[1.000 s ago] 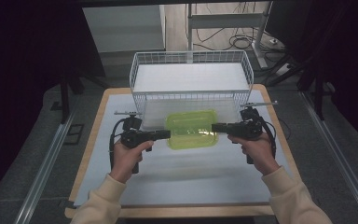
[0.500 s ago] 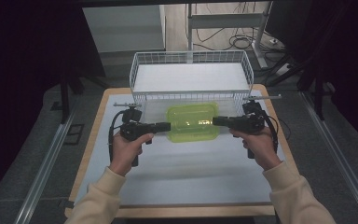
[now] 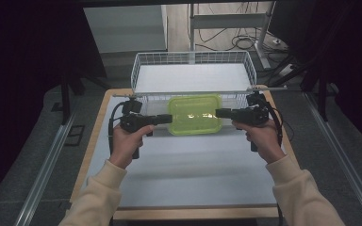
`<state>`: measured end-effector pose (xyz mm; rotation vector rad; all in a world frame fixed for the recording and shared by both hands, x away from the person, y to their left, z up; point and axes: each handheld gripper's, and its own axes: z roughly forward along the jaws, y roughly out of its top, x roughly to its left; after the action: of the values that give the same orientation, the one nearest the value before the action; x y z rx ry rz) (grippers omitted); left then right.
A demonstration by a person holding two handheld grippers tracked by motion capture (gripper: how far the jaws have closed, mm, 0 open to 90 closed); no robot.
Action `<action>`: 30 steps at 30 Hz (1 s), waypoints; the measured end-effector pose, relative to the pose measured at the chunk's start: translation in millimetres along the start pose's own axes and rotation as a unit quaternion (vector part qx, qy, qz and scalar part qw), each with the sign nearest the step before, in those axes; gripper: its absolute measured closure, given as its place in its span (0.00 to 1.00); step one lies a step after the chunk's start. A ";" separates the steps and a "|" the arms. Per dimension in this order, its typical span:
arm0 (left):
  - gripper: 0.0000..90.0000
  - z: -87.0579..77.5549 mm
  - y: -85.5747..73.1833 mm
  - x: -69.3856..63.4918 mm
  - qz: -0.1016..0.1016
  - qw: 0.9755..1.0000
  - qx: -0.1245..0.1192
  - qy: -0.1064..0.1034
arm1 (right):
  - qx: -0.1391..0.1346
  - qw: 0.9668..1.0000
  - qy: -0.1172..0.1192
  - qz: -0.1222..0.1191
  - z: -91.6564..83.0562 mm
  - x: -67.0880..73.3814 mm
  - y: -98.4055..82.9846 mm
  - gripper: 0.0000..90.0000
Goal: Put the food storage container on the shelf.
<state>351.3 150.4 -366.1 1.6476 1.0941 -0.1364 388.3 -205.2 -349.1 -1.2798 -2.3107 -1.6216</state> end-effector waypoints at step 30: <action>0.91 5.6 52.8 10.0 0.013 1.000 -0.003 0.013 | -0.017 1.000 -0.017 0.008 11.1 -12.5 46.5 0.89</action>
<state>396.6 153.0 -336.9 1.6615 1.0918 -0.0941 430.7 -198.6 -324.4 -1.3402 -2.2959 -1.6554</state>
